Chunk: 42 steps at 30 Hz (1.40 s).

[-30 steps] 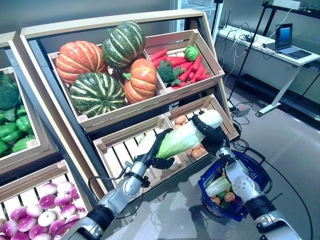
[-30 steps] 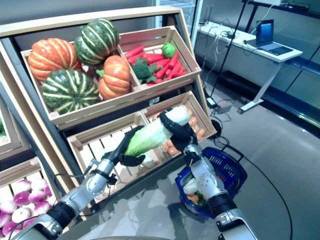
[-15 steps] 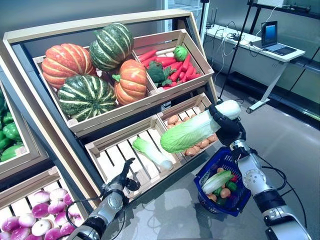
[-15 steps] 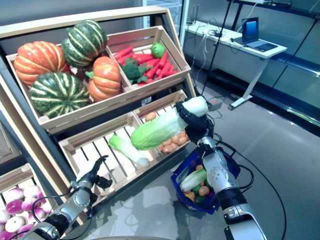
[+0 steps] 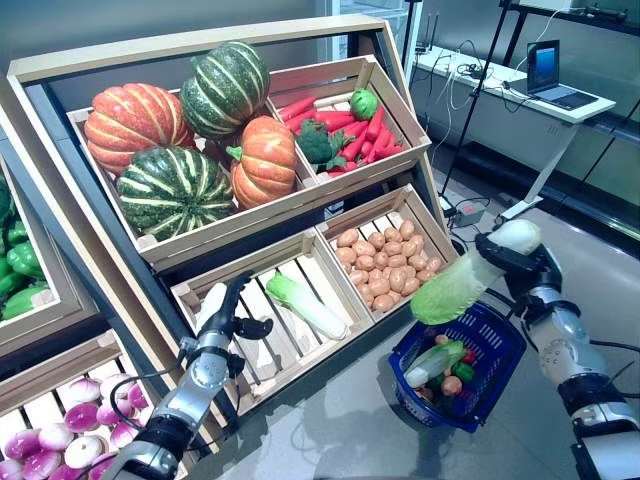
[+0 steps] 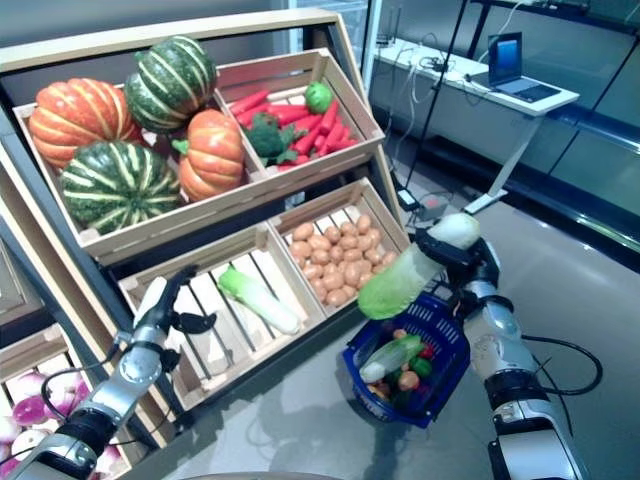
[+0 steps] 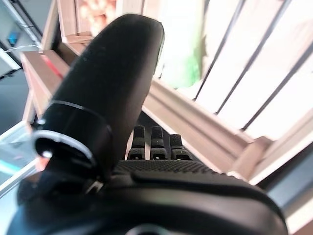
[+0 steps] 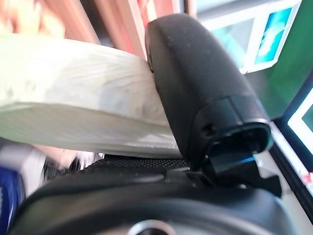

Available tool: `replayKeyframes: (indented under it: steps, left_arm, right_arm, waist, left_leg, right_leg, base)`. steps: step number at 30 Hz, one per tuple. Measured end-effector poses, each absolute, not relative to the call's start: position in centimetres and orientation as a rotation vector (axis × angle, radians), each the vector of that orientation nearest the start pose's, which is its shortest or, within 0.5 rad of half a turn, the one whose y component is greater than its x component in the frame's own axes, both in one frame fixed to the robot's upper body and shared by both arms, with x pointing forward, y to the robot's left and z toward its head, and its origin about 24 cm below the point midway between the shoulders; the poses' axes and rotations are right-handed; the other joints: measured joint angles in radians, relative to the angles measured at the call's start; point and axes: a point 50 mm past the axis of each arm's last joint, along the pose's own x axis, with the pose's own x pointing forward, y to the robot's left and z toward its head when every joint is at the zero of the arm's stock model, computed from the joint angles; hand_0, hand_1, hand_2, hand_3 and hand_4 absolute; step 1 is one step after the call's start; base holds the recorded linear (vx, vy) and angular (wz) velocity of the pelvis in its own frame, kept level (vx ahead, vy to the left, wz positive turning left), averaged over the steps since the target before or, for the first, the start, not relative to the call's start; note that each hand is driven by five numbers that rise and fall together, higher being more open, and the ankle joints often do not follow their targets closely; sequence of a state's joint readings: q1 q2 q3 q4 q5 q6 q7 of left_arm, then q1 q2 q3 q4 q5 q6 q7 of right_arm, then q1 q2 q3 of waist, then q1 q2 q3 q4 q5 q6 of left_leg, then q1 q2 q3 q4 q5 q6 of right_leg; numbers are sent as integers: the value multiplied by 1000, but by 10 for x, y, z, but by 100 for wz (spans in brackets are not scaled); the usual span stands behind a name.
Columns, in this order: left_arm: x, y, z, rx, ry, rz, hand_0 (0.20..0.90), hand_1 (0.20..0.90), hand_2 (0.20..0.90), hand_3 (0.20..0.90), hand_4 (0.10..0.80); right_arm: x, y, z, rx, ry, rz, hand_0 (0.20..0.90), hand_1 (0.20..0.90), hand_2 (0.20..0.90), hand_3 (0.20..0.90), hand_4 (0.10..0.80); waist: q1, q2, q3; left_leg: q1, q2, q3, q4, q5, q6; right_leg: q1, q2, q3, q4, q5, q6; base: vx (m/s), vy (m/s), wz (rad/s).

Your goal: Put vegetables into the basket

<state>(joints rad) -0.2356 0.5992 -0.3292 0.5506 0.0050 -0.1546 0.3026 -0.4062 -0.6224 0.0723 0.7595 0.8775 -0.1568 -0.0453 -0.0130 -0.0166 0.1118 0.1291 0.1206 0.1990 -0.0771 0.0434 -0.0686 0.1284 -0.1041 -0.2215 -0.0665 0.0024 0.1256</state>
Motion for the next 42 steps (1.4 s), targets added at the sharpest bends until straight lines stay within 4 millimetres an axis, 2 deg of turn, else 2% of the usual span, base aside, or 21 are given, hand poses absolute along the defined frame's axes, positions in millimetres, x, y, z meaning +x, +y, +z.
replayKeyframes:
  steps: [3, 5, 7, 9, 12, 13, 14, 16, 19, 22, 23, 28, 29, 30, 34, 42]
  left_arm:
    - [299, 259, 42, 757, 52, 117, 900, 900, 900, 900, 800]
    - [313, 257, 63, 792, -16, 109, 900, 900, 900, 900, 800]
    - [333, 249, 95, 820, -123, 115, 900, 900, 900, 900, 800]
    - [346, 237, 119, 839, -209, 101, 900, 900, 900, 900, 800]
    - [361, 221, 159, 829, -360, 100, 900, 900, 900, 900, 800]
    - [362, 218, 167, 805, -387, 100, 900, 900, 900, 900, 800]
    - [362, 216, 168, 798, -396, 96, 900, 900, 900, 900, 800]
    - [362, 211, 173, 789, -421, 87, 900, 900, 900, 900, 800]
    - [361, 209, 175, 782, -436, 82, 900, 900, 900, 900, 800]
    - [360, 209, 178, 785, -453, 82, 900, 900, 900, 900, 800]
    - [359, 207, 182, 783, -469, 80, 900, 900, 900, 900, 800]
    - [356, 205, 194, 787, -533, 71, 900, 900, 900, 900, 800]
    - [354, 203, 196, 787, -547, 71, 900, 900, 900, 900, 800]
    - [353, 202, 197, 791, -560, 70, 900, 900, 900, 900, 800]
    - [353, 201, 197, 802, -565, 64, 900, 900, 900, 900, 800]
    - [354, 206, 210, 827, -602, 97, 900, 900, 900, 900, 800]
  right_arm:
    - [307, -331, 57, 197, 96, -493, 300, 300, 300, 300, 400]
    - [313, -337, 66, 186, 85, -557, 300, 300, 300, 300, 400]
    - [329, -343, 96, 179, 17, -621, 300, 300, 300, 300, 400]
    - [342, -342, 122, 177, -43, -655, 300, 300, 300, 300, 400]
    - [358, -339, 164, 186, -147, -640, 300, 300, 300, 300, 400]
    - [361, -337, 171, 189, -165, -630, 300, 300, 300, 300, 400]
    - [362, -336, 173, 190, -169, -628, 300, 300, 300, 300, 400]
    - [363, -337, 176, 192, -175, -634, 300, 300, 300, 300, 400]
    - [362, -339, 169, 183, -147, -651, 300, 300, 300, 300, 400]
    - [361, -342, 168, 182, -138, -671, 300, 300, 300, 300, 400]
    - [360, -345, 169, 182, -136, -684, 300, 300, 300, 300, 400]
    - [358, -351, 179, 174, -161, -695, 300, 300, 300, 300, 400]
    - [358, -353, 181, 169, -164, -702, 860, 860, 860, 860, 773]
    - [358, -355, 184, 178, -163, -715, 900, 900, 900, 900, 800]
    - [358, -357, 185, 221, -163, -720, 900, 900, 900, 900, 800]
    - [357, -364, 196, 249, -196, -663, 900, 900, 900, 900, 800]
  waist:
    - [1, 1, 71]
    - [2, 6, 114]
    - [3, 26, 191]
    - [7, 48, 241]
    - [14, 59, 337]
    - [13, 60, 351]
    - [13, 60, 352]
    - [16, 58, 372]
    - [30, 60, 382]
    - [30, 58, 384]
    - [28, 58, 384]
    - [29, 58, 386]
    - [29, 59, 387]
    - [28, 61, 390]
    - [27, 63, 398]
    - [26, 64, 398]
  left_leg:
    - [-59, 1, -14, 47, -1, 1]
    - [-138, 2, -32, 114, -11, 2]
    - [-247, 8, -52, 202, -22, 9]
    - [-351, 11, -60, 300, -45, 17]
    - [-478, 13, -76, 466, -98, 32]
    - [-525, 7, -83, 516, -111, 37]
    - [-554, 7, -86, 544, -119, 39]
    - [-609, -1, -88, 636, -150, 48]
    - [-705, -2, -96, 799, -227, 56]
    - [-763, 1, -97, 906, -258, 65]
    - [-798, 0, -101, 962, -288, 68]
    - [-924, -4, -106, 1110, -334, 78]
    - [-953, -6, -107, 1145, -340, 79]
    - [-980, -5, -109, 1182, -352, 81]
    - [-1032, -3, -114, 1242, -374, 81]
    - [-1075, 5, -115, 1300, -390, 81]
  right_leg:
    - [-48, -2, -4, 33, -2, -4]
    - [-106, -5, -4, 72, -4, -8]
    - [-199, -15, -5, 140, -7, -15]
    - [-299, -24, 1, 230, -20, -20]
    - [-439, -57, 18, 424, -82, -23]
    - [-489, -71, 22, 486, -102, -25]
    - [-521, -81, 23, 524, -119, -31]
    - [-583, -110, 31, 634, -161, -25]
    - [-678, -145, 48, 807, -237, -30]
    - [-730, -172, 52, 914, -282, -30]
    - [-760, -185, 58, 973, -310, -27]
    - [-888, -211, 89, 1124, -359, -25]
    - [-918, -218, 97, 1161, -372, -26]
    - [-945, -222, 104, 1197, -384, -24]
    - [-993, -230, 111, 1261, -407, -29]
    - [-1040, -238, 124, 1327, -433, -32]
  base:
    - [-170, -134, 9]
    - [-293, -65, 15]
    - [-275, -24, 12]
    - [-319, 18, 0]
    - [-206, 65, 0]
    - [-181, 62, 7]
    - [-130, 35, 15]
    - [-51, 4, 12]
    - [-34, -8, 7]
    - [-48, 0, 17]
    - [-57, -3, 18]
    - [-82, 17, 6]
    - [-96, 22, 5]
    - [-41, 8, 3]
    - [-32, 4, 5]
    - [3, 0, 1]
